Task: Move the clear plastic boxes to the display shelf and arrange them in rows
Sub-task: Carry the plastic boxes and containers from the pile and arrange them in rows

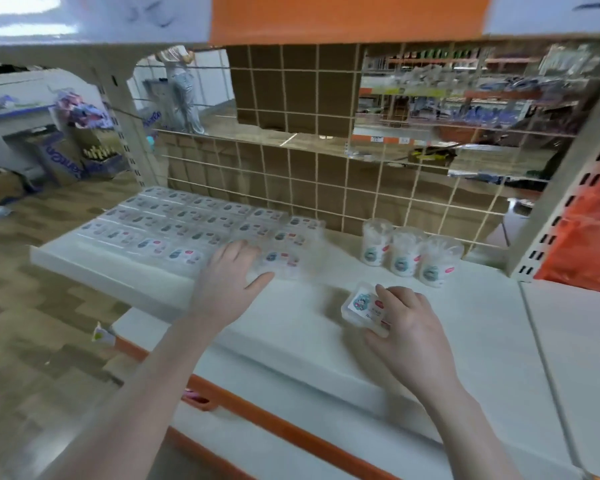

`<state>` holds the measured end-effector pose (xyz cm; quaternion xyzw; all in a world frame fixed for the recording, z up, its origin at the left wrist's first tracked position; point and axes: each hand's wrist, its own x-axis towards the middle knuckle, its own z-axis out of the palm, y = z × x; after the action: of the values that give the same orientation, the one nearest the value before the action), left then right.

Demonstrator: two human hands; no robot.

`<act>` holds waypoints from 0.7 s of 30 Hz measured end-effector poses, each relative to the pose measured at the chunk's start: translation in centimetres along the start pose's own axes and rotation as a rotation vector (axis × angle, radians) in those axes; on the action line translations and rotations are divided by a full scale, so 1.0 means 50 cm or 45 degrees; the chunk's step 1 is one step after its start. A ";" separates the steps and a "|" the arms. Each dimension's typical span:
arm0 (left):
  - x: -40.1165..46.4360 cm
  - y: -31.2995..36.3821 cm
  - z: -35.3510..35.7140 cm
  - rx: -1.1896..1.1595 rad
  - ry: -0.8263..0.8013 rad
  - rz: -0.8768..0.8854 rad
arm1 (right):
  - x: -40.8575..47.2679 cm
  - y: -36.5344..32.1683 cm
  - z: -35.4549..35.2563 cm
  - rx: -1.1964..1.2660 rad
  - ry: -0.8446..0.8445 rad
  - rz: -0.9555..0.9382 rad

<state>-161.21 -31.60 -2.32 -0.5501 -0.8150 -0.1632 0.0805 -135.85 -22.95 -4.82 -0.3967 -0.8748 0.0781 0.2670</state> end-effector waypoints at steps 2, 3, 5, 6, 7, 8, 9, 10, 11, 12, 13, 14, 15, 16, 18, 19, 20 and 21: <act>-0.012 -0.061 -0.016 -0.037 -0.023 -0.032 | 0.005 -0.057 0.025 -0.008 0.018 -0.001; -0.018 -0.094 -0.022 -0.041 -0.034 -0.031 | 0.007 -0.088 0.039 -0.016 0.030 0.002; -0.030 -0.166 -0.034 -0.030 -0.033 -0.017 | 0.010 -0.152 0.067 -0.036 0.057 0.009; -0.034 -0.202 -0.040 -0.043 -0.024 -0.007 | 0.012 -0.183 0.081 -0.042 0.070 0.022; -0.038 -0.237 -0.046 -0.063 -0.005 0.002 | 0.013 -0.212 0.094 -0.046 0.077 0.040; -0.043 -0.270 -0.050 -0.077 0.007 0.010 | 0.015 -0.241 0.105 -0.048 0.084 0.053; -0.046 -0.302 -0.054 -0.083 0.005 0.014 | 0.018 -0.268 0.115 -0.050 0.096 0.062; -0.049 -0.329 -0.059 -0.082 -0.011 0.010 | 0.020 -0.292 0.122 -0.051 0.105 0.071; -0.053 -0.353 -0.064 -0.077 -0.023 0.011 | 0.022 -0.314 0.129 -0.051 0.103 0.084; -0.055 -0.374 -0.068 -0.080 -0.022 0.016 | 0.023 -0.334 0.134 -0.052 0.097 0.098; -0.056 -0.394 -0.069 -0.089 -0.014 0.024 | 0.024 -0.351 0.139 -0.052 0.090 0.112; -0.057 -0.411 -0.070 -0.100 -0.007 0.029 | 0.026 -0.365 0.143 -0.052 0.085 0.125; -0.056 -0.425 -0.070 -0.117 -0.012 0.026 | 0.030 -0.376 0.147 -0.056 0.082 0.135; -0.057 -0.435 -0.070 -0.136 -0.017 0.015 | 0.036 -0.384 0.152 -0.062 0.078 0.139; -0.056 -0.449 -0.061 -0.186 0.000 -0.007 | 0.051 -0.390 0.161 -0.071 0.065 0.133; -0.056 -0.451 -0.056 -0.207 0.009 -0.017 | 0.057 -0.390 0.166 -0.076 0.055 0.128; -0.057 -0.452 -0.048 -0.223 0.002 -0.028 | 0.062 -0.388 0.170 -0.085 0.040 0.127; -0.056 -0.452 -0.039 -0.236 -0.008 -0.032 | 0.066 -0.386 0.173 -0.096 0.022 0.129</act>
<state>-181.10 -42.47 -5.40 -0.5454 -0.8035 -0.2373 0.0247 -154.79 -32.86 -4.06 -0.4511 -0.8535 0.0550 0.2551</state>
